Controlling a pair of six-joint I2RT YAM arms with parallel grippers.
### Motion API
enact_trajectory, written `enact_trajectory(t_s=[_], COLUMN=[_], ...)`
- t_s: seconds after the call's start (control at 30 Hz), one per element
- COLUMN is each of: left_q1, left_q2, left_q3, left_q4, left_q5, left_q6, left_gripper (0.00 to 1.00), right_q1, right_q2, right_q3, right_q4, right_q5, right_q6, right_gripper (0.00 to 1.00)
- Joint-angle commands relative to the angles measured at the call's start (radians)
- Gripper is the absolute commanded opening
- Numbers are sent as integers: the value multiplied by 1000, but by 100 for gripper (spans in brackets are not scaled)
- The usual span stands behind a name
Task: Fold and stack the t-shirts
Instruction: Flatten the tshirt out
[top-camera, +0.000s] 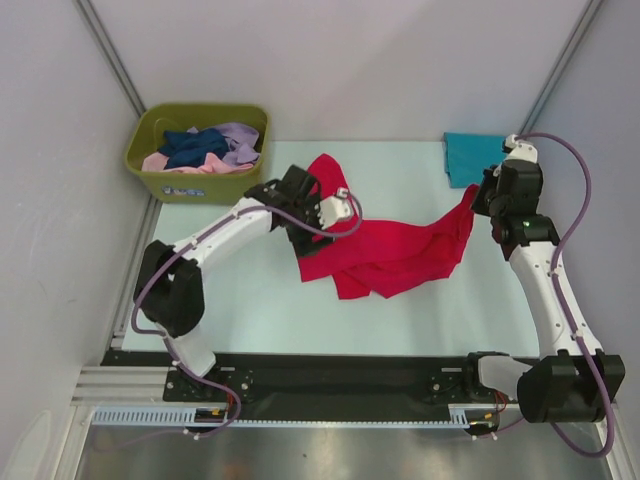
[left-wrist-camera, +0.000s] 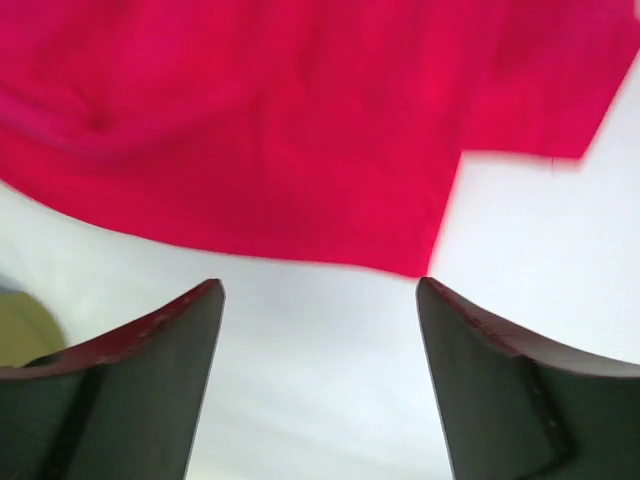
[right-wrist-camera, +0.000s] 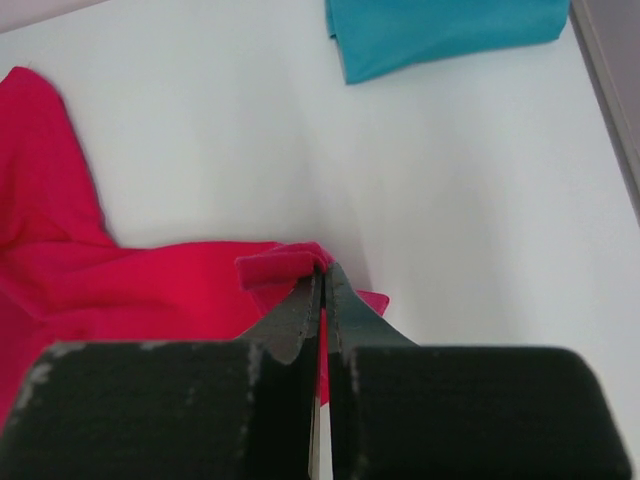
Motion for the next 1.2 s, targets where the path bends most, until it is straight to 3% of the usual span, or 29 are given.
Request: enact_trajectory(t_s=[0.0, 0.1, 0.2, 0.6, 0.63, 0.67, 0.73, 0.77, 0.8, 0.97, 1.17], left_q1=[-2, -6, -14, -68, -77, -80, -82, -82, -80, -34, 101], left_q2=[-53, -66, -34, 89, 92, 96, 107, 105, 96, -57, -457], left_q3=[-205, -275, -304, -322, -328, -335, -335, -333, -336, -324, -221], left_q4=[50, 136, 194, 204, 205, 207, 193, 176, 167, 71, -117], left_q5=[-36, -12, -19, -22, -28, -35, -35, -35, -41, -91, -114], left_q6=[108, 85, 76, 85, 88, 83, 73, 70, 66, 34, 60], left_gripper=[87, 94, 95, 83, 78, 60, 41, 17, 2, 0, 0], right_q1=[-1, 0, -1, -1, -1, -1, -1, -1, 0, -32, -34], right_q2=[-46, -46, -55, -84, -83, -86, -94, -97, -110, -170, -324], right_q3=[-17, -26, -34, -31, -28, -26, -23, -14, -6, 80, 250], right_q4=[56, 50, 47, 20, 15, 13, 3, -2, -8, -92, -229], right_q5=[-35, -55, -55, -26, -26, -23, -14, -14, -9, 23, -17], right_q6=[24, 31, 31, 17, 14, 14, 14, 14, 12, 0, -51], right_gripper=[0, 0, 0, 0, 0, 0, 0, 0, 0, 0, 0])
